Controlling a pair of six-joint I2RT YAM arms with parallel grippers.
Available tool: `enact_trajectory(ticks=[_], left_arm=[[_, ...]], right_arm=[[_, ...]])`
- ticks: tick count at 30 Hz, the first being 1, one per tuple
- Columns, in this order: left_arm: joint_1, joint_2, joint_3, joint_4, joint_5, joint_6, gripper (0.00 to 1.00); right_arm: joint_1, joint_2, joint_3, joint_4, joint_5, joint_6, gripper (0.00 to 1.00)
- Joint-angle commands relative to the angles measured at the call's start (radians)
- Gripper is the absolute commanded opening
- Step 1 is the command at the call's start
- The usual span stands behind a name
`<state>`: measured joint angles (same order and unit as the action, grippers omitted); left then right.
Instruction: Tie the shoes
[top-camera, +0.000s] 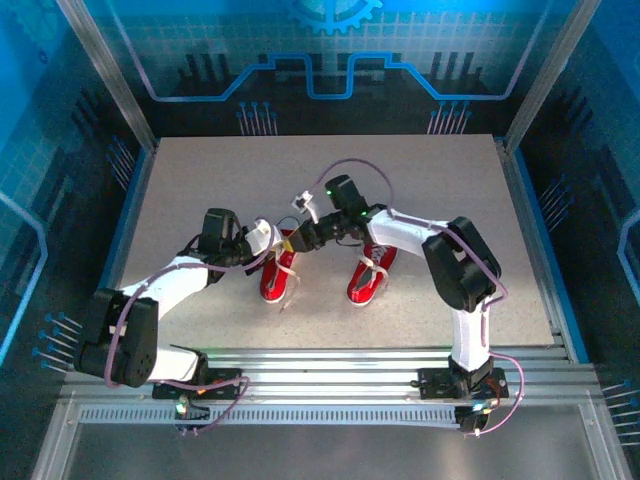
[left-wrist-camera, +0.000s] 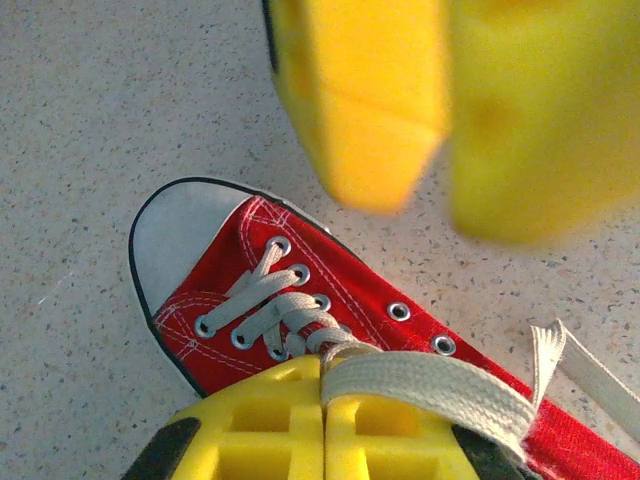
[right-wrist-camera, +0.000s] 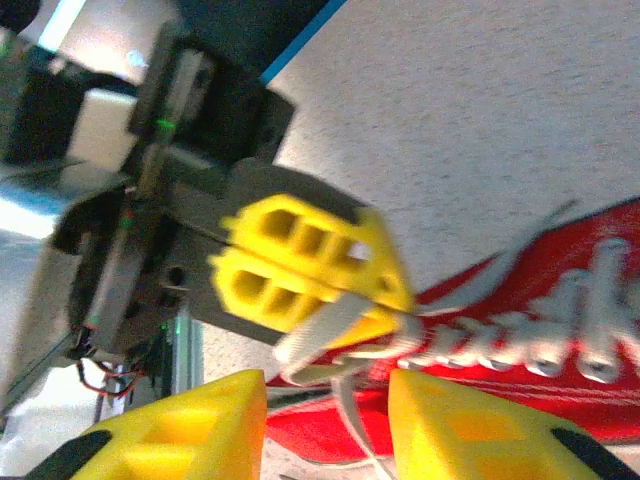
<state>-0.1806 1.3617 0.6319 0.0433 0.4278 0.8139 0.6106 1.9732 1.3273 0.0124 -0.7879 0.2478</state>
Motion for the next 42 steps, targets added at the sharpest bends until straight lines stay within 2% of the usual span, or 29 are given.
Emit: enact_trajectory(ticks=[1,3,9,25,31,38,42], left_arm=[[-0.010,-0.030,-0.023,-0.011,0.037,0.022,0.02],[-0.013,-0.031,-0.022,-0.012,0.037,0.021,0.02],[-0.017,-0.026,-0.021,-0.011,0.038,0.018,0.02],[-0.023,-0.021,-0.017,-0.014,0.021,0.011,0.02],[-0.023,-0.017,-0.015,-0.012,0.023,0.010,0.02],[-0.023,-0.007,-0.008,-0.010,0.026,-0.001,0.02],[-0.023,-0.010,-0.002,-0.019,0.022,-0.006,0.02]], right_arm=[[-0.018,0.027,0.047,-0.043,-0.002,0.038,0.40],[-0.014,0.064,0.075,-0.065,-0.018,0.038,0.41],[0.014,0.129,0.071,0.028,-0.071,0.087,0.43],[0.031,0.165,0.055,0.058,-0.062,0.114,0.45],[0.019,0.156,-0.011,0.175,-0.054,0.182,0.45],[0.030,0.169,-0.009,0.215,-0.059,0.207,0.45],[0.033,0.173,0.001,0.201,-0.058,0.199,0.39]])
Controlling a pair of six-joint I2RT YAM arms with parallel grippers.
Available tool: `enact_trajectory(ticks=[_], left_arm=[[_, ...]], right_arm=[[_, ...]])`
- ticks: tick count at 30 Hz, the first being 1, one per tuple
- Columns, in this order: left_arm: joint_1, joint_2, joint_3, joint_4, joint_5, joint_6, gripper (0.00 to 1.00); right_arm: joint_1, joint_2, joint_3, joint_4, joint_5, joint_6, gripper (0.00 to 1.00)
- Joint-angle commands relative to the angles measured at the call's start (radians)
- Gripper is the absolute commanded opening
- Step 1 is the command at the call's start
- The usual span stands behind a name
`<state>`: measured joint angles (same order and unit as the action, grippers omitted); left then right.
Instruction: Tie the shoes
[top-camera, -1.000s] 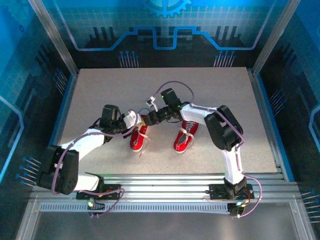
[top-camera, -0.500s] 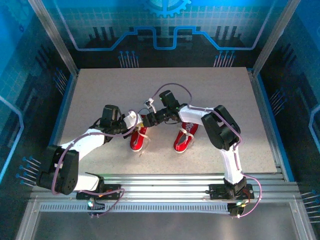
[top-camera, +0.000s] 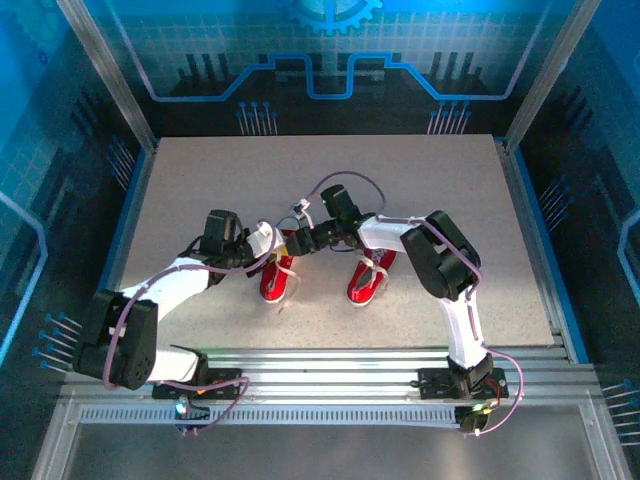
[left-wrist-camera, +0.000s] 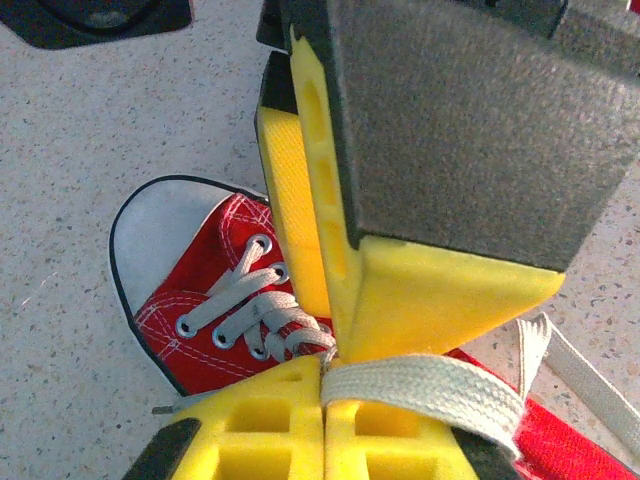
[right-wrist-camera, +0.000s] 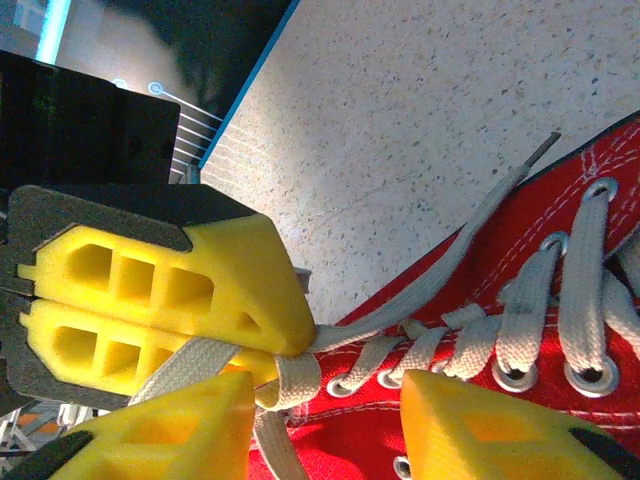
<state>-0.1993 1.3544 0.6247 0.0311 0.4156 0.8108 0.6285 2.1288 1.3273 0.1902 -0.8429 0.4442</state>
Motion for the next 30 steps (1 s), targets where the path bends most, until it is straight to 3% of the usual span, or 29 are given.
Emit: enact_trajectory(ticks=[1,4,6,14,16,23,30], left_arm=[[-0.005,-0.003,0.007,-0.009,0.032,-0.005,0.02],[-0.005,-0.008,0.009,-0.010,0.032,-0.011,0.03],[-0.005,-0.010,0.008,-0.010,0.031,-0.012,0.03],[-0.005,-0.013,0.009,-0.023,0.015,-0.010,0.07],[-0.005,-0.014,0.016,-0.034,0.014,-0.012,0.12],[-0.005,-0.136,0.043,-0.158,-0.103,-0.064,0.54],[0.094,-0.299,0.072,-0.389,-0.153,-0.101,0.67]], right_arm=[[0.017,0.016,0.002,0.018,0.000,-0.004,0.35],[0.019,0.005,0.003,-0.003,0.012,-0.022,0.09],[0.019,-0.017,-0.011,-0.010,0.043,-0.041,0.00],[0.016,-0.118,-0.048,-0.073,0.169,-0.143,0.00],[0.019,-0.122,-0.041,-0.101,0.182,-0.169,0.00],[0.024,-0.090,0.018,-0.206,0.167,-0.230,0.00],[0.024,-0.069,0.061,-0.264,0.164,-0.255,0.00]])
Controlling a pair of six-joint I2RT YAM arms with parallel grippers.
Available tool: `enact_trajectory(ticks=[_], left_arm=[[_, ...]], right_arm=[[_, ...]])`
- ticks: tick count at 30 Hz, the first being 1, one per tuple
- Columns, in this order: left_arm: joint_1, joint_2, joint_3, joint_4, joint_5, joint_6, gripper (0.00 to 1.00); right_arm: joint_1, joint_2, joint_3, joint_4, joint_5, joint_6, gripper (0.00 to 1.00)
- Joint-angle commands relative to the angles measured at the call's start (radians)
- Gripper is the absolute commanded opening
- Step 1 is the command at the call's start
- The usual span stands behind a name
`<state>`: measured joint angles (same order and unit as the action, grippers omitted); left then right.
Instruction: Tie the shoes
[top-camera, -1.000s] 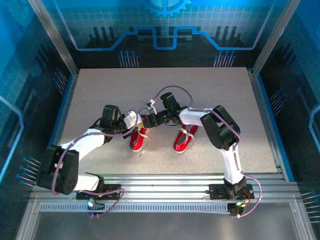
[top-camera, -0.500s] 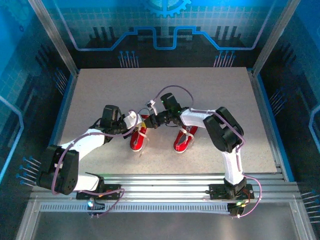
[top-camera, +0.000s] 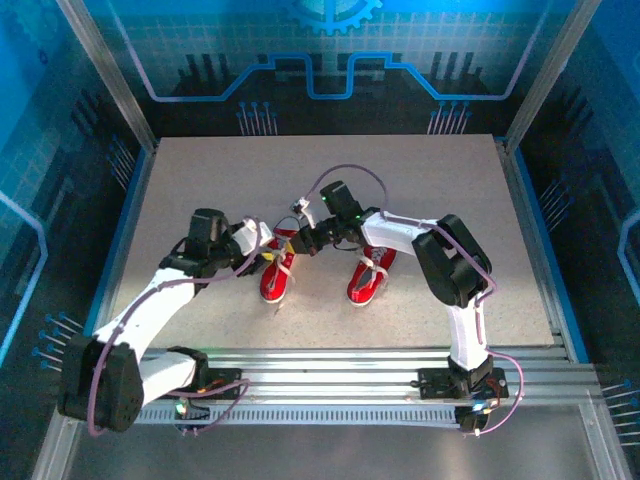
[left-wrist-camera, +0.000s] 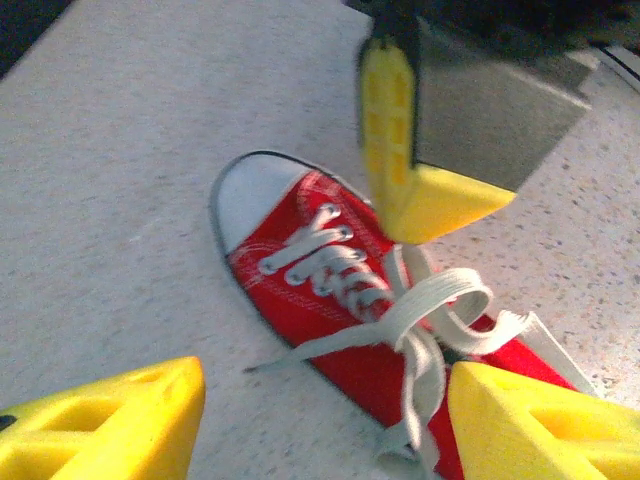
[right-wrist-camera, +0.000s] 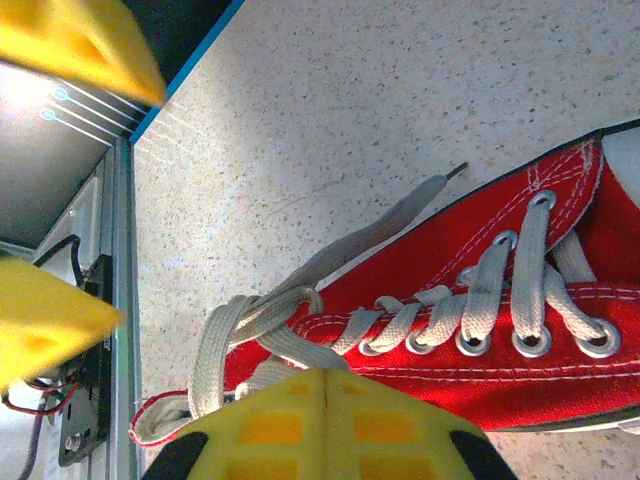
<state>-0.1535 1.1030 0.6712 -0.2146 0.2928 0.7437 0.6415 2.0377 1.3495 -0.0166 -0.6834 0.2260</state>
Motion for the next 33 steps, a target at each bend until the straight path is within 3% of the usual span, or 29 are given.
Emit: enact_trajectory(ticks=[1,5,12,27,29,33], left_arm=[[0.063,-0.059,0.022,-0.160,-0.028,-0.035,0.68],[0.069,-0.055,-0.026,-0.151,-0.031,-0.037,0.71],[0.068,0.139,0.039,-0.216,0.018,-0.007,0.71],[0.014,0.432,0.152,-0.281,0.019,0.068,0.59],[0.001,0.453,0.161,-0.292,0.008,0.075,0.50],[-0.002,0.451,0.203,-0.360,0.020,0.039,0.00]], right_arm=[[0.011,0.025,0.047,-0.066,0.005,-0.042,0.00],[0.010,0.035,0.061,-0.084,0.011,-0.050,0.00],[0.012,0.063,0.092,-0.115,0.001,-0.062,0.00],[0.008,0.082,0.154,-0.188,0.002,-0.115,0.00],[0.007,0.088,0.161,-0.190,0.002,-0.114,0.00],[0.007,0.099,0.183,-0.214,0.010,-0.122,0.00]])
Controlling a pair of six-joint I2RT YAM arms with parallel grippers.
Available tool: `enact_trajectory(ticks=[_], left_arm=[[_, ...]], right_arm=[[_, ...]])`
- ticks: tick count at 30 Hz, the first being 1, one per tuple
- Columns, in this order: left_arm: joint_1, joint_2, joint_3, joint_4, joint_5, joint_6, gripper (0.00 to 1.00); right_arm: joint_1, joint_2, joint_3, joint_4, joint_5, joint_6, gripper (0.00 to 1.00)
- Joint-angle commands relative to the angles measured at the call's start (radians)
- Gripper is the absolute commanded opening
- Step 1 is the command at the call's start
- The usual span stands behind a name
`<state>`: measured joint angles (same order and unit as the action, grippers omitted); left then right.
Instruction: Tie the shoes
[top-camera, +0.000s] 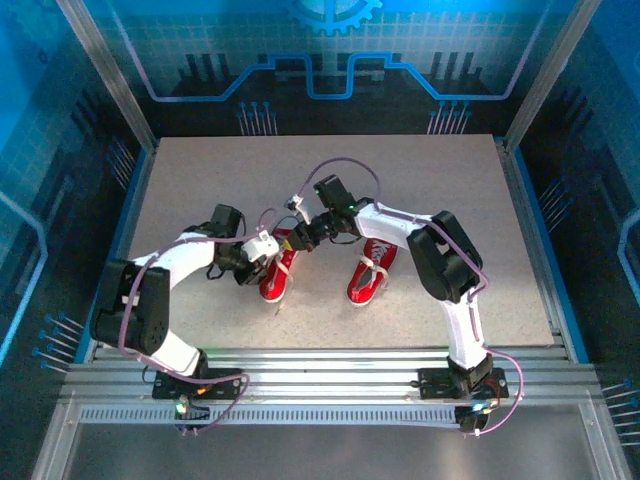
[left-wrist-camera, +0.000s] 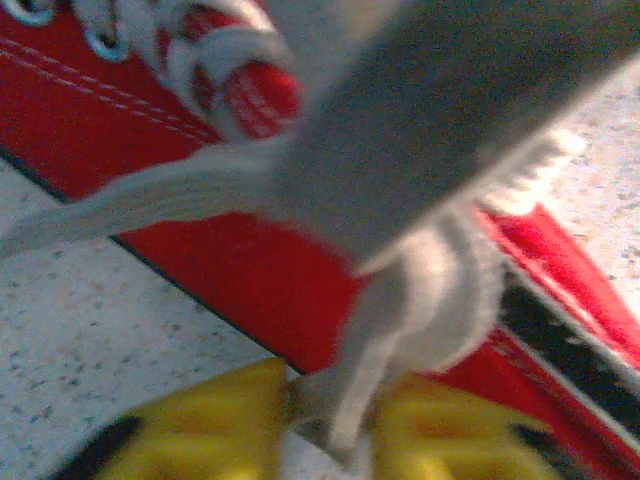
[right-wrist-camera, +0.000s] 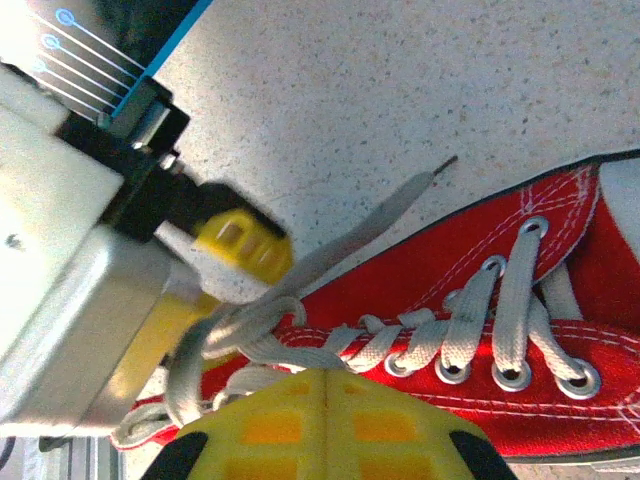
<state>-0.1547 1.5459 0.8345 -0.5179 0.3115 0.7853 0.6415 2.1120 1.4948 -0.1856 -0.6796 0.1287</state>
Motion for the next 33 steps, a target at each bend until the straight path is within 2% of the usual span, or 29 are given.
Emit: enact_trajectory(ticks=[1,4,8,11,17,23,27,33], left_arm=[[-0.002,-0.008,0.049,-0.079,-0.001,-0.014,0.00],[-0.001,-0.082,0.086,-0.170,-0.002,-0.096,0.00],[-0.009,-0.059,0.267,-0.425,0.036,-0.352,0.00],[-0.039,-0.029,0.320,-0.495,0.041,-0.533,0.00],[-0.121,-0.036,0.296,-0.438,0.009,-0.867,0.00],[-0.206,-0.071,0.187,-0.292,0.028,-1.104,0.00],[-0.234,-0.096,0.113,-0.194,0.029,-1.205,0.00],[-0.261,-0.116,0.065,-0.106,0.020,-1.275,0.00]], right_arm=[[0.007,0.027,0.050,-0.063,0.009,-0.033,0.00],[0.006,0.043,0.093,-0.115,0.023,-0.065,0.00],[0.005,0.070,0.152,-0.145,0.012,-0.089,0.00],[0.003,0.091,0.196,-0.153,-0.003,-0.091,0.00],[0.004,0.128,0.272,-0.196,-0.016,-0.111,0.00],[0.001,0.173,0.340,-0.241,-0.033,-0.134,0.00],[0.002,0.195,0.378,-0.260,-0.047,-0.141,0.00],[0.007,0.209,0.416,-0.279,-0.048,-0.149,0.00]])
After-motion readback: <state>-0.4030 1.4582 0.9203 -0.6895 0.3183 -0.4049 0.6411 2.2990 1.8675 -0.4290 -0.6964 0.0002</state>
